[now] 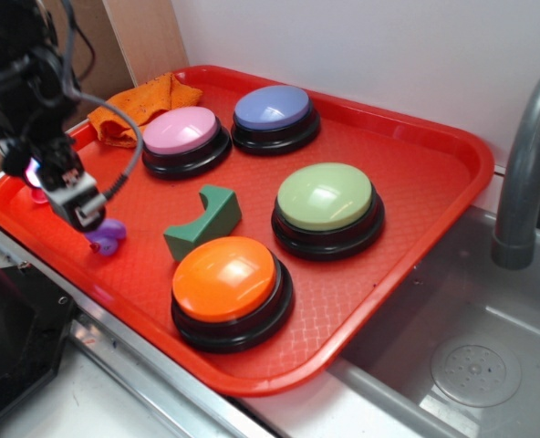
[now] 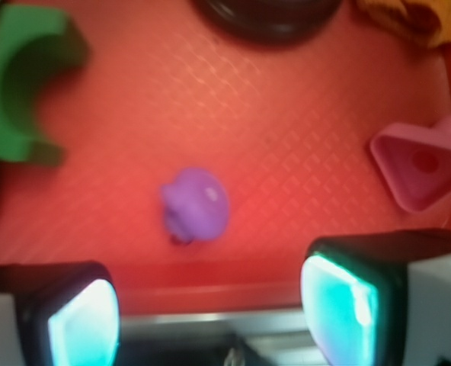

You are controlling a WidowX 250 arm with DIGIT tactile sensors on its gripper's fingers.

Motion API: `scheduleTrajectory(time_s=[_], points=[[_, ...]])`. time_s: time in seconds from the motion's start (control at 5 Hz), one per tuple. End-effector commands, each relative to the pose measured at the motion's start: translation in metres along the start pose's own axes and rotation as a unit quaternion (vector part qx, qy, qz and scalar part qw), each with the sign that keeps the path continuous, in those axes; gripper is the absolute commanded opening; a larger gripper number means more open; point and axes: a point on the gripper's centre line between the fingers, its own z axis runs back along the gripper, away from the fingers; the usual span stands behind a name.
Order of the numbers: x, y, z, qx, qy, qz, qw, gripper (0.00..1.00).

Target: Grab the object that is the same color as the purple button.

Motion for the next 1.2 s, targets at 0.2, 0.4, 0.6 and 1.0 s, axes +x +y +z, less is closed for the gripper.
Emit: scheduleTrajectory(time_s=[0.2, 0.4, 0.6, 1.0], points=[[0.015, 0.003, -0.045, 0.021, 0.0, 0.022, 1.0, 1.0], [0.013, 0.003, -0.045, 0.012, -0.01, 0.026, 1.0, 0.0], [0.01, 0.004, -0.041, 0.005, -0.014, 0.037, 0.999, 0.0], [0.034, 0.012, 0.01, -0.019, 0.001, 0.136, 0.991, 0.0]])
